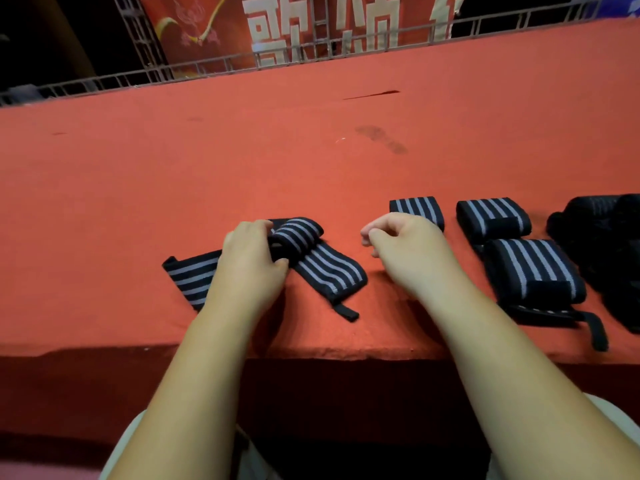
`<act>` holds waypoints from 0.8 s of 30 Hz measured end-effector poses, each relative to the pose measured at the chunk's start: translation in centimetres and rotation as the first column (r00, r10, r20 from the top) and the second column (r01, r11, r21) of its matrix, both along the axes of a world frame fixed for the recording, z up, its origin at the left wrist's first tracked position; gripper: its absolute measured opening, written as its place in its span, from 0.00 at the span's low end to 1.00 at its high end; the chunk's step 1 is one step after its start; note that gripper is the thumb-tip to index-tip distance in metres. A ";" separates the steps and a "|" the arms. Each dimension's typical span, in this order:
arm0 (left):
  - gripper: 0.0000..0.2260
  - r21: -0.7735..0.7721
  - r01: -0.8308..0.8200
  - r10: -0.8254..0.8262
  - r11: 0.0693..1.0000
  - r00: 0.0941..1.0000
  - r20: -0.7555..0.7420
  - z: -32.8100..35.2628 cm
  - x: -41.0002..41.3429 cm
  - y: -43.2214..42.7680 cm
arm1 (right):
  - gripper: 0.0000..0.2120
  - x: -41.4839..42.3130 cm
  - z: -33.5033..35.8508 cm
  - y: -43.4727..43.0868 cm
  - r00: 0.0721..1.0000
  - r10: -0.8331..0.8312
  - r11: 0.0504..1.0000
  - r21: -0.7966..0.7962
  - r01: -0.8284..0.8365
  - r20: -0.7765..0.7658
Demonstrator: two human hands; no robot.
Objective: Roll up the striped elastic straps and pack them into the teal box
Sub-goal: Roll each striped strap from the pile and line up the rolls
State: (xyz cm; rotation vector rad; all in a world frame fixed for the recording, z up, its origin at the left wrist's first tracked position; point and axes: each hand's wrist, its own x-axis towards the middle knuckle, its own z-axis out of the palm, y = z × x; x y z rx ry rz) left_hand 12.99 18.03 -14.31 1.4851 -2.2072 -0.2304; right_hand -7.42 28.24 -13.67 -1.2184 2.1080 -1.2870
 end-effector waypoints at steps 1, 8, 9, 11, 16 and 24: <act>0.27 0.004 0.005 -0.005 1.000 1.000 0.019 -0.4 0.3 -0.2 | 0.11 0.5 -0.2 -0.3 0.999 0.026 0.999 0.029 -0.025 -0.026; 0.40 0.057 -0.039 0.032 0.998 0.992 0.125 -2.9 1.8 -1.8 | 0.22 2.4 -1.6 -2.2 0.954 0.193 0.933 0.345 -0.105 -0.231; 0.40 0.060 -0.048 0.039 0.997 0.989 0.143 -3.1 2.0 -2.1 | 0.26 2.7 -1.7 -2.5 0.945 0.197 0.925 0.370 -0.091 -0.260; 0.34 0.039 -0.057 0.050 0.998 0.986 0.157 -3.5 2.5 -2.7 | 0.27 3.1 -2.0 -3.0 0.950 0.187 0.923 0.376 -0.083 -0.251; 0.19 0.016 -0.091 0.090 0.996 0.996 0.016 -3.1 3.5 -4.1 | 0.07 3.3 -2.2 -3.5 0.945 0.174 0.914 0.404 -0.049 -0.278; 0.12 0.096 -0.048 0.075 0.994 0.954 -0.292 -2.1 4.7 -3.8 | 0.09 3.1 -1.2 -3.1 0.925 0.218 0.824 0.567 -0.004 -0.311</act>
